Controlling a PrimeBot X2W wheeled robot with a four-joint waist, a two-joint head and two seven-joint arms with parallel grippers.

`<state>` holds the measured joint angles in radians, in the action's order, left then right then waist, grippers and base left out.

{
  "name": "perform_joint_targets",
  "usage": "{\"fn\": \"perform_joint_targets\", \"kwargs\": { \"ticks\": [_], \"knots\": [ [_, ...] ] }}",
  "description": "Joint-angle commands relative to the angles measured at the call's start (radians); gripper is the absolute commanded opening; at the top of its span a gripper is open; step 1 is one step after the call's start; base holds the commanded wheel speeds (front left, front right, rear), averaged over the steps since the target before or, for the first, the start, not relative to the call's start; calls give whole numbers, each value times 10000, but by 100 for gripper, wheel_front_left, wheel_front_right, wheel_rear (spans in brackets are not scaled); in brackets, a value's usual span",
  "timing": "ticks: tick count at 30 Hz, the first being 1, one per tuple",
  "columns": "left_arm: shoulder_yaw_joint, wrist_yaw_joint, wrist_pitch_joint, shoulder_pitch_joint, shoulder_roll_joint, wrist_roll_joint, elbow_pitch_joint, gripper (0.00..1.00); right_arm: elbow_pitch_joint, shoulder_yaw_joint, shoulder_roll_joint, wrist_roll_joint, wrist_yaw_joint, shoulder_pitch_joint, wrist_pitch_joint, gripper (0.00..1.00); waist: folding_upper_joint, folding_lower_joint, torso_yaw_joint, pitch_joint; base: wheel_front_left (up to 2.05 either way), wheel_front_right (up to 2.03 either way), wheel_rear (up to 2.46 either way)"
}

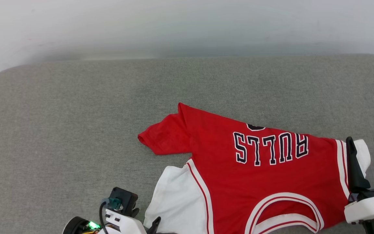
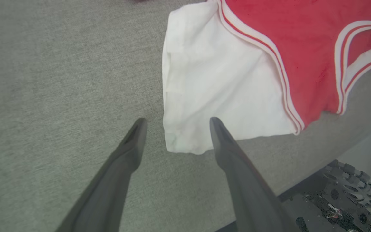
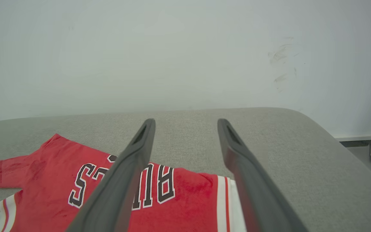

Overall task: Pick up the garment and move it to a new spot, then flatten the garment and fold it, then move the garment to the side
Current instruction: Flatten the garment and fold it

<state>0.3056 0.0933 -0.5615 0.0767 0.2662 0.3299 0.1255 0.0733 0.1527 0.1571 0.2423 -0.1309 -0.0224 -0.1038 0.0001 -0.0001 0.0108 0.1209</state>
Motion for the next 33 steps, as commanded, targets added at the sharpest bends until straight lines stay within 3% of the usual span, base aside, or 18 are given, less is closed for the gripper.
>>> {"fn": "perform_joint_targets", "kwargs": {
  "ticks": [1,5,14,15,16,17,21,33],
  "knots": [
    [5,-105,-323,-133,92,-61,68,100,-43,-35,-3,17,3,141,-25,100,-1,1,-80,119,0,0,0],
    [66,-336,-1157,-296,252,-227,66,100,-164,-146,40,58,3,302,-94,100,-1,1,-236,424,0,0,0],
    [170,-418,-1458,-588,237,-206,-825,100,-442,-150,158,64,3,502,-214,100,-1,1,-450,940,0,0,0],
    [164,-453,-1502,-574,218,-171,-960,95,-467,-152,174,53,5,506,-223,100,-1,1,-456,966,0,0,0],
    [149,-473,-1505,-596,200,-158,-1080,24,-491,-161,186,48,3,522,-236,100,-1,1,-461,988,0,0,0],
    [108,-512,-1444,-614,176,-127,-1197,0,-512,-176,198,37,3,532,-241,100,-1,1,-464,1004,0,0,0],
    [-37,-652,-1080,-722,214,-251,-1435,0,-583,-239,251,-21,3,533,-206,100,-1,1,-458,1010,0,0,0],
    [-1262,-1816,1604,-1293,78,-566,-2014,0,-632,-553,363,-51,5,263,84,100,-1,1,-236,590,0,0,0]
  ]
}}
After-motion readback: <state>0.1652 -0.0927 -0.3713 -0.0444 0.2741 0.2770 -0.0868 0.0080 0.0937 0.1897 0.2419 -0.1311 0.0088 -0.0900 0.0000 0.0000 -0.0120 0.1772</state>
